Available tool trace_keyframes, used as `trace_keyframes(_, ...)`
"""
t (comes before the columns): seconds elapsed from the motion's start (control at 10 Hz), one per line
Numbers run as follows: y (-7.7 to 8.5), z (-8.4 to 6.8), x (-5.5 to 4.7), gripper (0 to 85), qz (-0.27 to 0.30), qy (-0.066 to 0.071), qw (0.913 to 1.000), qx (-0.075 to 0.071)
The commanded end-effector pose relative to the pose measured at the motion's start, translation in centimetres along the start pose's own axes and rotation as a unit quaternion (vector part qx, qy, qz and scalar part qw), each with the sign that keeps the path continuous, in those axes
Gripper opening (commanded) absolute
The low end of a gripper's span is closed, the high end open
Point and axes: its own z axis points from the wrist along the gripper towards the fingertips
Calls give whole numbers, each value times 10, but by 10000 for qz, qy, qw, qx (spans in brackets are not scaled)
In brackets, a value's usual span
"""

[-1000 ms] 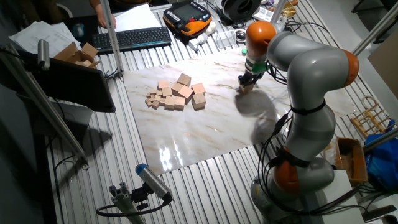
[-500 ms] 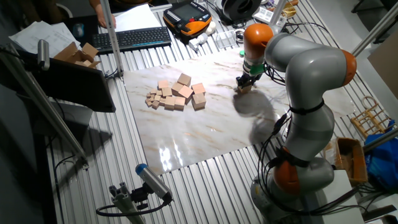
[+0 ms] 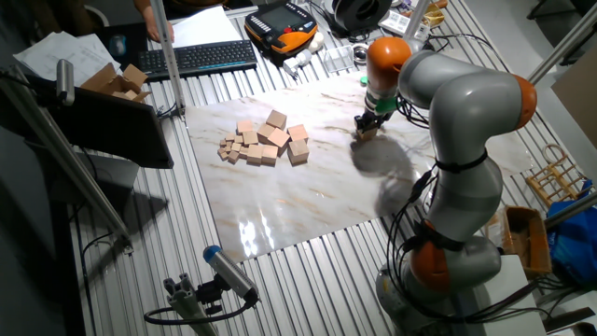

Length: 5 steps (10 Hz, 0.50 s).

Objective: Stack the blocks into a cross shape

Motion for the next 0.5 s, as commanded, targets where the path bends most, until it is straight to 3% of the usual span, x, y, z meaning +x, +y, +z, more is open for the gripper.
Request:
trace_keyframes(0.0,0,0,0,510,21,-7,10000,0)
trace_keyframes(0.1,0,0,0,680,44,-7,10000,-23)
trace_keyframes(0.4,0,-2,-1,680,73,-3,9999,-138)
